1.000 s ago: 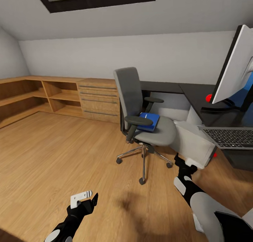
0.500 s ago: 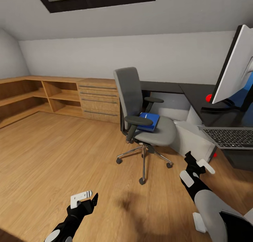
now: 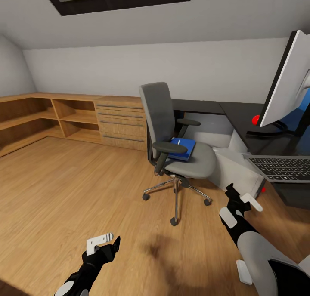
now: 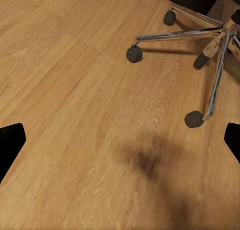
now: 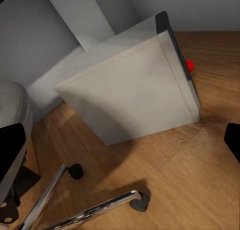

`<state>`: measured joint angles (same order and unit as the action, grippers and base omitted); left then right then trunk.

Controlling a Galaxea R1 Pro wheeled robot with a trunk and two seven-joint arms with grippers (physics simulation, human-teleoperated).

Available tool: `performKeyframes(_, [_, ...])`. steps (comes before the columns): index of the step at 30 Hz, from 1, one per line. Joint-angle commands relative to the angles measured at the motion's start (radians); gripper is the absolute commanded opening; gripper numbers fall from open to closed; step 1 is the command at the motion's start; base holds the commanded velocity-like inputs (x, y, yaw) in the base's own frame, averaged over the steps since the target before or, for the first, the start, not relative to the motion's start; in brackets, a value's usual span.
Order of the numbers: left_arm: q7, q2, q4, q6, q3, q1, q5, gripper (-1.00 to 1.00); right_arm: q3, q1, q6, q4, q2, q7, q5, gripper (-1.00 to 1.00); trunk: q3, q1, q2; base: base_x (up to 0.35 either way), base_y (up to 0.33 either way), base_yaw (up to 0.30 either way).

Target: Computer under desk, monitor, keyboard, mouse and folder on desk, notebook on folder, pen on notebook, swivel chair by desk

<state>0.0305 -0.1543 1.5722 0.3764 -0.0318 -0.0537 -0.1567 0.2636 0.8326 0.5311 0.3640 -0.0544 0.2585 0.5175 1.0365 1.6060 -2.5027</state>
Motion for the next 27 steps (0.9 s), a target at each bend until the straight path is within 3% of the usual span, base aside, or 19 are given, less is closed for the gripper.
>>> performKeyframes(1, [0.003,-0.001,0.002,0.006,-0.001,0.0,-0.01,1.0,-0.001,0.001,0.004,0.0,0.0,-0.001,0.008,1.0,0.001,0.0,0.0,0.0,0.0,0.0])
performKeyframes(9, [0.005,-0.002,0.002,0.002,0.002,0.0,-0.01,1.0,-0.001,0.0,0.049,0.004,-0.005,-0.001,0.006,1.0,0.001,0.0,0.0,0.197,0.041,0.0])
performKeyframes(19, [0.005,-0.001,0.001,0.002,0.001,0.0,-0.01,1.0,-0.001,0.0,0.055,0.004,-0.007,-0.002,0.005,1.0,0.001,0.0,0.0,0.049,0.0,0.0])
performKeyframes(27, [0.005,-0.001,0.001,0.002,0.001,0.0,-0.009,1.0,-0.001,0.0,0.054,0.006,-0.016,0.0,0.006,1.0,0.001,0.0,0.0,0.191,0.0,0.0])
